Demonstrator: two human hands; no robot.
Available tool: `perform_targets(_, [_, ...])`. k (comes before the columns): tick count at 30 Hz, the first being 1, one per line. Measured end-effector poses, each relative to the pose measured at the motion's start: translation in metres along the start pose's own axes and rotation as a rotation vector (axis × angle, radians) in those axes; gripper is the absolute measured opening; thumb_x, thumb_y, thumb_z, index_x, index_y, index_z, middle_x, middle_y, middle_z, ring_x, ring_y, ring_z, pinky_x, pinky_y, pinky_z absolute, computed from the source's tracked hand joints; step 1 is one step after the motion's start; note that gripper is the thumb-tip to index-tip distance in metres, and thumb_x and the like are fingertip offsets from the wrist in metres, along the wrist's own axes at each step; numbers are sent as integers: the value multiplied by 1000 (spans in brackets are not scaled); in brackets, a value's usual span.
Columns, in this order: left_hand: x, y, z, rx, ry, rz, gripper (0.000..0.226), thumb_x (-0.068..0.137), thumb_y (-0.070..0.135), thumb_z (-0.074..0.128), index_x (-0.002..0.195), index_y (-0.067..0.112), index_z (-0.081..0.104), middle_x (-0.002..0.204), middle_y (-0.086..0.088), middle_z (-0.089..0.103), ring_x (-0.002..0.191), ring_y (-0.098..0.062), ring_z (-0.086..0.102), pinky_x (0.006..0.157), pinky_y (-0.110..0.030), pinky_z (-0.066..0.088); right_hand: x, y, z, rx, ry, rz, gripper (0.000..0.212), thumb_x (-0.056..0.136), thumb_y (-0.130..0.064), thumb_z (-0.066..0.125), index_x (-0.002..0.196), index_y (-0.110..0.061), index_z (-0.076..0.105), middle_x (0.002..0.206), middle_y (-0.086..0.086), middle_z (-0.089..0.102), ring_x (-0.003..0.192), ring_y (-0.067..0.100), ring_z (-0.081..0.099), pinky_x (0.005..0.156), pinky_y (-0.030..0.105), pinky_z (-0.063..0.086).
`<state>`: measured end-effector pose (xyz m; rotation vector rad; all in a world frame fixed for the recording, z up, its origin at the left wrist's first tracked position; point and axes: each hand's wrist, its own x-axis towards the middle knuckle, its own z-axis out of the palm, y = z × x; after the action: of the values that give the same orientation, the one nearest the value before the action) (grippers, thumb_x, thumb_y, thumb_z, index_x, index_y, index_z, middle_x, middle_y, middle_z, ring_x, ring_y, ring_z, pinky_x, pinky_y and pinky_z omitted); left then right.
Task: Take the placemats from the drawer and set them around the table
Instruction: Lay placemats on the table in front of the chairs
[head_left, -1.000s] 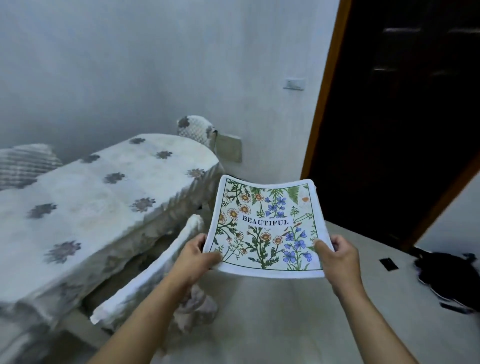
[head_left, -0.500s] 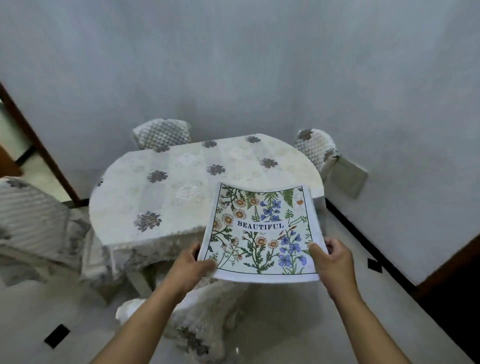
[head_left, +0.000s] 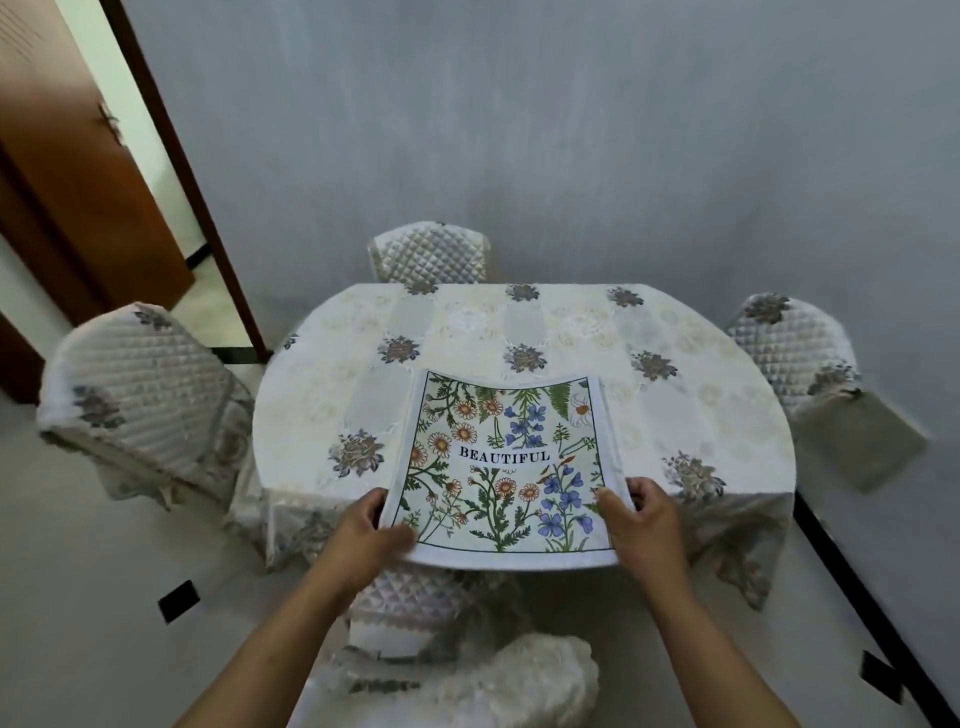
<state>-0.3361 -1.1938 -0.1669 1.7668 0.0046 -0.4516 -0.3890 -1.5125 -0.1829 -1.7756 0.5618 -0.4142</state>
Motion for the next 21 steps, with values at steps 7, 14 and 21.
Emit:
perform_targets(7, [95, 9, -18, -30, -20, -51, 34, 86, 4, 67, 113, 23, 59, 100, -9, 75, 83, -29, 74, 73, -47, 61, 71, -5, 46, -69, 19, 52, 5, 85, -18, 70, 83, -20, 66, 76, 0, 73, 67, 22, 72, 55, 39, 58])
perform_targets(14, [159, 10, 16, -46, -46, -51, 28, 83, 2, 68, 103, 22, 64, 92, -1, 77, 79, -21, 74, 62, -29, 58, 129, 1, 34, -173, 54, 93, 7, 82, -23, 71, 82, -20, 65, 75, 2, 70, 65, 21, 66, 54, 36, 52])
perform_targets(21, [219, 12, 107, -55, -47, -61, 27, 80, -2, 68, 97, 19, 65, 88, 1, 76, 74, -14, 72, 59, -25, 55, 199, 34, -22, -272, 120, 113, 9, 80, -23, 72, 79, -20, 64, 69, -5, 68, 52, 1, 61, 41, 16, 42])
